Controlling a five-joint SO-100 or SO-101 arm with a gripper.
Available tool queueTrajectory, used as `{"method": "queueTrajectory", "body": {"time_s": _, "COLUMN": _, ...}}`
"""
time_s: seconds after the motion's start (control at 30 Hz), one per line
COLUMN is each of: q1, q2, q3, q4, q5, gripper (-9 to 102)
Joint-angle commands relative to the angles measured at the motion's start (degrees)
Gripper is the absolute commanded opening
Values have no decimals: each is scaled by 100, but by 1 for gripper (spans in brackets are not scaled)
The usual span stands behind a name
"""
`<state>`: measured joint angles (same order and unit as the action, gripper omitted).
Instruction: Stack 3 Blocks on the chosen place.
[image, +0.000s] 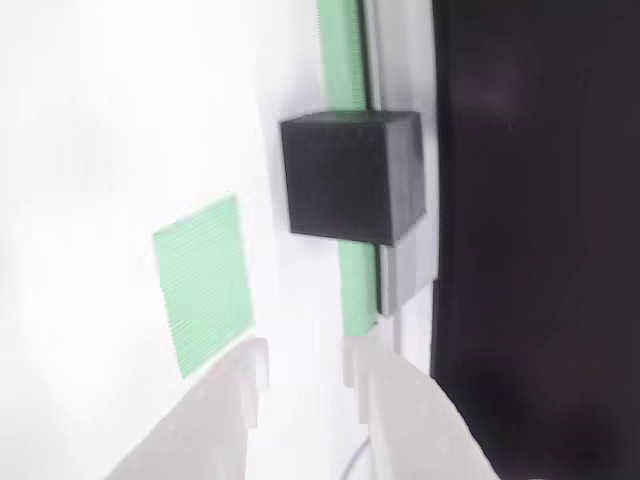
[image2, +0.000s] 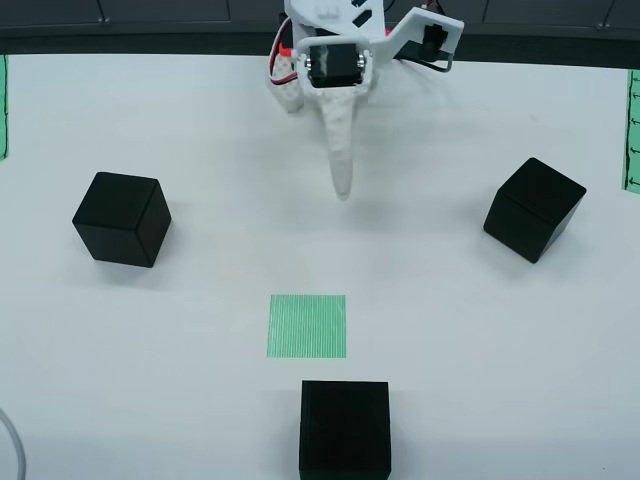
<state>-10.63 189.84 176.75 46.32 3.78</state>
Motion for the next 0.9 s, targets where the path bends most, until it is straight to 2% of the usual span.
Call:
{"method": "queueTrajectory", "body": {"time_s": 0.0, "q1": -237, "q2": -642, "q3": -448, "q4": -237, "q5": -53, "gripper": 6}}
{"method": "queueTrajectory", "body": {"time_s": 0.13, "q1": -483, "q2": -1521, "q3": -1441, "q4": -272, "q5": -264, "gripper": 6}}
{"method": "queueTrajectory", "body": {"time_s": 0.37, "q1": -536, "q2": -2646, "q3": -2927, "q4": 149, "q5": -264, "gripper": 15}}
{"method": "queueTrajectory", "body": {"time_s": 0.57, "q1": -659, "q2": -3155, "q3": -3700, "q4": 457, "q5": -976, "gripper": 18}}
{"method": "queueTrajectory", "body": {"time_s": 0.63, "q1": -800, "q2": -3384, "q3": -4113, "q4": 800, "q5": -1274, "gripper": 19}}
{"method": "queueTrajectory", "body": {"time_s": 0.77, "q1": -1257, "q2": -4210, "q3": -5124, "q4": 1846, "q5": -1670, "gripper": 29}}
{"method": "queueTrajectory", "body": {"time_s": 0.87, "q1": -1723, "q2": -4869, "q3": -5924, "q4": 2461, "q5": -1723, "gripper": 29}}
